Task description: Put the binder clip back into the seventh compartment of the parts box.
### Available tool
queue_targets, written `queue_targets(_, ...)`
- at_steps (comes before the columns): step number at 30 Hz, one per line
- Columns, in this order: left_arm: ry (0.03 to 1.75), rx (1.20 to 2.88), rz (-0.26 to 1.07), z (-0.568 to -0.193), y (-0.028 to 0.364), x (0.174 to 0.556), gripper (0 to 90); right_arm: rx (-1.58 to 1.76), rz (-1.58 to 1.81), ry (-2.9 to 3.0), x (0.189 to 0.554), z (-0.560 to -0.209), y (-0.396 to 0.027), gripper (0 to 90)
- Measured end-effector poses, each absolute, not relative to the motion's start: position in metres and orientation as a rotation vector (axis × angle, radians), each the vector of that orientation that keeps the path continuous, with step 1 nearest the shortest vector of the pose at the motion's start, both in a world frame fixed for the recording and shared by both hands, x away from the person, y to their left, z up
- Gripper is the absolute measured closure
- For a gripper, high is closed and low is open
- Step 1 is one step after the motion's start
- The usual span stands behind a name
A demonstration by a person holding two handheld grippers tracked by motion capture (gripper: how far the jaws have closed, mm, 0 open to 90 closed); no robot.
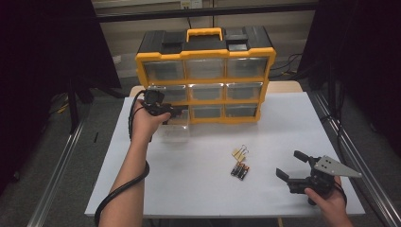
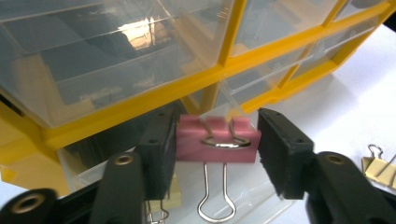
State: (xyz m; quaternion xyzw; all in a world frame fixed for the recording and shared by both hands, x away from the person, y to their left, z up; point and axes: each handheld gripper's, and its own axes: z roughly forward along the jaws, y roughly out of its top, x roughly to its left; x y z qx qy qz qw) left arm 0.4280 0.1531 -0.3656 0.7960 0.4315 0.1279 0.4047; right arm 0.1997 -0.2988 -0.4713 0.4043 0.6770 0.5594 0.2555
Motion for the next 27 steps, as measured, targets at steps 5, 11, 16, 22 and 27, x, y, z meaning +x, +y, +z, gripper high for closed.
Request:
queue_targets(5,1.082,2.003,0.322,-0.364,0.154,0.425,42.4,1.099,1.517,1.842,0.199,-0.471,-0.298,2.5)
queue_targets(11,1.041,1.986,0.302,-0.362,0.152,0.418,36.8,1.092,1.518,1.846,0.199,-0.471,-0.297,2.5)
queue_targets(16,0.987,2.005,0.268,-0.359,0.144,0.41,33.2,1.088,1.517,1.851,0.2,-0.471,-0.298,2.5)
queue_targets(22,0.95,1.986,0.235,-0.359,0.132,0.402,29.4,1.087,1.516,1.851,0.2,-0.471,-0.298,2.5)
queue_targets(27,0.904,2.021,0.226,-0.358,0.125,0.397,27.0,1.1,1.521,1.842,0.199,-0.471,-0.297,2.5)
